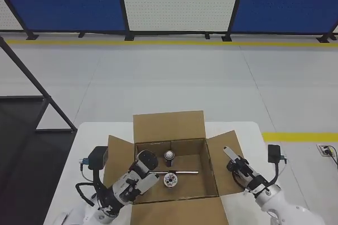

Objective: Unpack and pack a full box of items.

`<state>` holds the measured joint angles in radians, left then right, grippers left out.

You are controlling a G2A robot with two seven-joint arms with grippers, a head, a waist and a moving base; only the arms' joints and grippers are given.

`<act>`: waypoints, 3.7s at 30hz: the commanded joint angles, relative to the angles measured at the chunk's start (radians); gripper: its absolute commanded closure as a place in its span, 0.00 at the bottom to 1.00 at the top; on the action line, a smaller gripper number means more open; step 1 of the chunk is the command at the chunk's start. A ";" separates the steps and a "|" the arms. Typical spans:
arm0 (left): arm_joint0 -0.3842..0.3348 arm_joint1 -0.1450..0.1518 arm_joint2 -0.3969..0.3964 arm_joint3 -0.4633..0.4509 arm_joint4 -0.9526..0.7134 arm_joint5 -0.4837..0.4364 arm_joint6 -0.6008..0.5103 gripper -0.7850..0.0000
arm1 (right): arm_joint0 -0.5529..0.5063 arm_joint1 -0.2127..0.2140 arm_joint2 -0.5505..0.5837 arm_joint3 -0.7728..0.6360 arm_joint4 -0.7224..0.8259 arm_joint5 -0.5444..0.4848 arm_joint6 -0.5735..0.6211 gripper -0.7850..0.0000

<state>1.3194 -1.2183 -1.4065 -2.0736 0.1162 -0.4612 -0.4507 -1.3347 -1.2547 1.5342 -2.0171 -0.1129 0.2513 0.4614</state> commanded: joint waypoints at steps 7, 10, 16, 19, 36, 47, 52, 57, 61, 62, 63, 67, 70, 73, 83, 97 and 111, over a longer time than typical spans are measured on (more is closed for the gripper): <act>-0.001 0.000 0.000 0.000 0.000 0.001 -0.001 0.00 | 0.000 0.000 0.000 0.000 0.000 -0.001 0.000 0.00; 0.005 -0.001 0.002 -0.005 -0.018 -0.001 0.017 0.00 | -0.004 0.000 -0.010 -0.001 -0.001 -0.010 0.004 0.00; 0.111 -0.004 -0.085 -0.048 -0.123 -0.079 0.195 0.00 | -0.017 0.004 -0.012 0.008 -0.016 -0.031 0.009 0.00; 0.170 -0.005 -0.137 -0.065 -0.162 -0.135 0.257 0.00 | -0.022 0.006 0.009 0.024 -0.007 -0.015 0.002 0.00; 0.368 -0.017 -0.346 -0.048 -0.336 -0.283 0.461 0.00 | 0.014 0.011 0.001 0.142 0.025 0.023 0.017 0.00; 0.378 -0.018 -0.355 -0.039 -0.357 -0.273 0.469 0.00 | -0.014 0.014 0.016 0.099 0.057 -0.027 -0.016 0.00; 0.378 -0.018 -0.355 -0.039 -0.357 -0.273 0.469 0.00 | -0.059 0.020 0.004 -0.016 -0.008 -0.113 -0.001 0.00; 0.371 -0.021 -0.372 -0.034 -0.366 -0.241 0.498 0.00 | -0.060 0.023 -0.057 -0.112 -0.102 -0.140 0.030 0.00; 0.380 -0.024 -0.412 -0.018 -0.386 -0.215 0.518 0.00 | 0.000 0.024 -0.143 -0.146 -0.197 -0.105 0.083 0.00; 0.385 -0.024 -0.423 -0.014 -0.388 -0.216 0.516 0.00 | 0.024 0.024 -0.173 -0.146 -0.232 -0.090 0.101 0.00; 0.392 -0.025 -0.433 -0.009 -0.391 -0.214 0.512 0.00 | 0.051 0.023 -0.205 -0.142 -0.264 -0.076 0.118 0.00; 0.416 -0.028 -0.473 0.003 -0.406 -0.215 0.511 0.00 | 0.181 0.015 -0.350 -0.077 -0.403 -0.018 0.198 0.00; 0.435 -0.029 -0.494 0.015 -0.429 -0.190 0.498 0.00 | 0.277 0.002 -0.449 -0.007 -0.473 0.035 0.237 0.00; 0.442 -0.030 -0.503 0.018 -0.447 -0.149 0.492 0.00 | 0.325 -0.005 -0.487 0.034 -0.519 0.098 0.251 0.00; 0.442 -0.030 -0.503 0.018 -0.447 -0.149 0.492 0.00 | 0.325 -0.005 -0.487 0.034 -0.519 0.098 0.251 0.00; 0.442 -0.034 -0.542 0.013 -0.564 -0.054 0.435 0.00 | 0.580 -0.076 -0.787 0.278 -0.817 0.172 0.329 0.00; 0.462 -0.046 -0.615 0.026 -0.665 -0.062 0.405 0.00 | 0.850 -0.225 -0.961 0.659 -0.819 0.366 0.449 0.00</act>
<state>1.7815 -1.2628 -2.0204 -2.0479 -0.5489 -0.5232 -0.0463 -0.4942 -1.4722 0.5779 -1.3832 -0.9298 0.6124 0.9038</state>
